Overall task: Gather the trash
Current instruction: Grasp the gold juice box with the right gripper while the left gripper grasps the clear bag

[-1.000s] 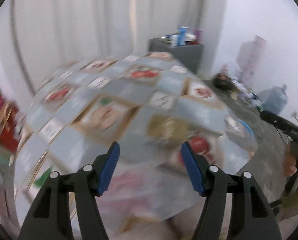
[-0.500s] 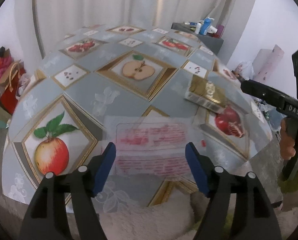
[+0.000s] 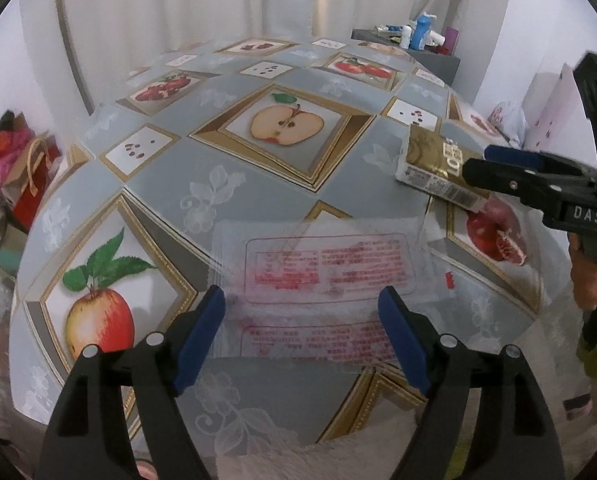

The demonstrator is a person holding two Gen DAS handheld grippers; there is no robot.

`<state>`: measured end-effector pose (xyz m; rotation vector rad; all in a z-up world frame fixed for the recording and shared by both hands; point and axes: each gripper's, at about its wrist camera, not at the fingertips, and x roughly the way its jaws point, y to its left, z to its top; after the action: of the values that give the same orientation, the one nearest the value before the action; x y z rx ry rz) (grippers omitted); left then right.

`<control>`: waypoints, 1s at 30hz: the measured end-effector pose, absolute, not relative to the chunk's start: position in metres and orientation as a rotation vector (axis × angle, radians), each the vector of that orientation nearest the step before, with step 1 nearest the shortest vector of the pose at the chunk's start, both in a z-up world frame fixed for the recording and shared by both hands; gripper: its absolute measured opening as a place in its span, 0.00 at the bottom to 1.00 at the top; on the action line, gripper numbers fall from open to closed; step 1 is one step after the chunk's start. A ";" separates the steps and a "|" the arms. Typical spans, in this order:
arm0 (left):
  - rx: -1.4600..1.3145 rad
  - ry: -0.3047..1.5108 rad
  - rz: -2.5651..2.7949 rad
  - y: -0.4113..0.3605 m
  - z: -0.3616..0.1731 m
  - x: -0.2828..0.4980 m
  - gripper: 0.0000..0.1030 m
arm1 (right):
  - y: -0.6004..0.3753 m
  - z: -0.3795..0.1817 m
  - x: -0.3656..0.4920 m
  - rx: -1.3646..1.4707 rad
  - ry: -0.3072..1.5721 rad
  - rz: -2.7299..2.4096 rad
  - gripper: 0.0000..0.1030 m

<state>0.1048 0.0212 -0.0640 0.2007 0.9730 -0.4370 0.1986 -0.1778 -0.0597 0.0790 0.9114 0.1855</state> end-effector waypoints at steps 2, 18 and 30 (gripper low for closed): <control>0.224 0.966 -0.432 0.019 -0.065 0.104 0.74 | -0.176 -0.062 0.200 0.074 0.918 0.189 0.71; 0.239 0.941 -0.423 0.018 -0.063 0.107 0.58 | -0.169 -0.071 0.208 0.034 0.956 0.202 0.64; 0.245 0.919 -0.398 0.022 -0.061 0.110 0.32 | -0.170 -0.071 0.206 0.031 0.954 0.197 0.61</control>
<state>0.1101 0.0221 -0.0606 0.2448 0.9189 -0.3982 0.2058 -0.1701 -0.0711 0.0315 0.9544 0.1974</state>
